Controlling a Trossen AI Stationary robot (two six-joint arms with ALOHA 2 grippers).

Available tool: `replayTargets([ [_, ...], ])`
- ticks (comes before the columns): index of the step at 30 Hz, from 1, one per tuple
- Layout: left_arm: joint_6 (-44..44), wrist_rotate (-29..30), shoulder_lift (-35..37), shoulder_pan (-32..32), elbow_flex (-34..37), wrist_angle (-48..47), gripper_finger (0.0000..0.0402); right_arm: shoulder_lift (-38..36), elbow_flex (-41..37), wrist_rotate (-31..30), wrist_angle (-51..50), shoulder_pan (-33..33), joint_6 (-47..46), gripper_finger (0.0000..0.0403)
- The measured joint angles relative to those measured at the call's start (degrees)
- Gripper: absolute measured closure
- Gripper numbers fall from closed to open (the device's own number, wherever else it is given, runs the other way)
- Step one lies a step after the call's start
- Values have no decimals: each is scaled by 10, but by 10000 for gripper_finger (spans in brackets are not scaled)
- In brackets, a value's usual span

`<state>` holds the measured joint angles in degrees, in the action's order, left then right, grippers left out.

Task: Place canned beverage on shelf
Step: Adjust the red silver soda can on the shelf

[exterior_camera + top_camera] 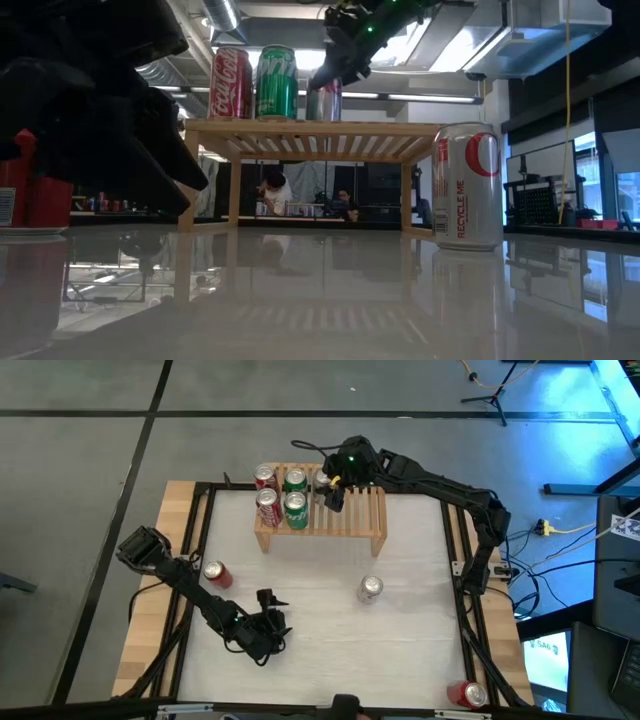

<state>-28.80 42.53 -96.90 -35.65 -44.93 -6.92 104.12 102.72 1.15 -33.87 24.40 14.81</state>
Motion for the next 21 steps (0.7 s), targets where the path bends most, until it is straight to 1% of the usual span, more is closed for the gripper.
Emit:
replayTargets([
  [4, 0, 0, 0, 0, 0, -1, 65, 0, 0, 0, -1, 0, 0, 107],
  [11, 0, 0, 0, 0, 0, -1, 65, 4, -1, 0, -3, 0, 0, 64],
  [15, 0, 0, 0, 0, 0, -1, 65, 3, 2, 0, 5, -1, 2, 46],
  [21, 0, 0, 0, 0, 0, -1, 65, 2, 25, -1, -16, -1, 2, 41],
])
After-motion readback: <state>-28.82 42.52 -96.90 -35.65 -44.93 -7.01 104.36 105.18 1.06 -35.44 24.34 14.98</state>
